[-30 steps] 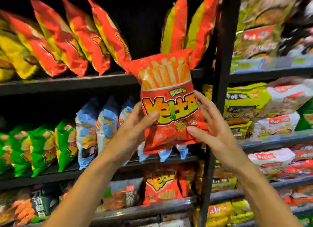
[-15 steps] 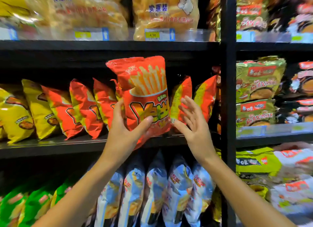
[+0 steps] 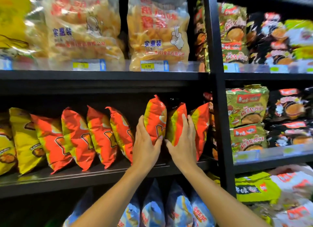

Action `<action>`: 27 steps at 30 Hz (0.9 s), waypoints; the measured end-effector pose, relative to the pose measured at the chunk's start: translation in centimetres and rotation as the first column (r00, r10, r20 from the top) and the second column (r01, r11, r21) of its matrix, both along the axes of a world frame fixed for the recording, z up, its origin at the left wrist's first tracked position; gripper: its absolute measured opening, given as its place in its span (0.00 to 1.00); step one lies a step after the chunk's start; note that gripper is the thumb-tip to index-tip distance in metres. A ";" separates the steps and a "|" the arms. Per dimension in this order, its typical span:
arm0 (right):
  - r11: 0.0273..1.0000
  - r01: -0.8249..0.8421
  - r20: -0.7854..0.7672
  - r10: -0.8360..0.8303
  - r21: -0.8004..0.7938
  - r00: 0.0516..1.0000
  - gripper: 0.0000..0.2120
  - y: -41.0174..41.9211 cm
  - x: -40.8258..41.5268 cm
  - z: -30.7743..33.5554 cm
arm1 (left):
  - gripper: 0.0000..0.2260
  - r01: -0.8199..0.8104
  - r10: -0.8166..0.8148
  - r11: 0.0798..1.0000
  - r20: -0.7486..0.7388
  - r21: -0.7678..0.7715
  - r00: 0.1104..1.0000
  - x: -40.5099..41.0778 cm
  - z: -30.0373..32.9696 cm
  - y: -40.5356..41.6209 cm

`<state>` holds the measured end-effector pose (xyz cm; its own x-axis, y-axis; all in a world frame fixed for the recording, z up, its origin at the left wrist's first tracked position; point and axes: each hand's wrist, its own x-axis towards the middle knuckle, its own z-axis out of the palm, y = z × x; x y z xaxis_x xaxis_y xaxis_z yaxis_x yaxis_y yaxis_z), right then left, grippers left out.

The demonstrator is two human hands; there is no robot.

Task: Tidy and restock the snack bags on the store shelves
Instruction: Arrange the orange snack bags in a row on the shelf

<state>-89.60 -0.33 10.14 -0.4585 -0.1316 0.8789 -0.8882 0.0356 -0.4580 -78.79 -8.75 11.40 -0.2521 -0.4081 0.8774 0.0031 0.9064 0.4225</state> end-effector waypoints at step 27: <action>0.987 0.078 0.001 -0.079 -0.137 0.997 0.42 -0.5 -1.4 -1.4 | 0.48 0.091 -0.011 0.977 0.381 -0.193 0.925 -3.1 -0.4 -2.1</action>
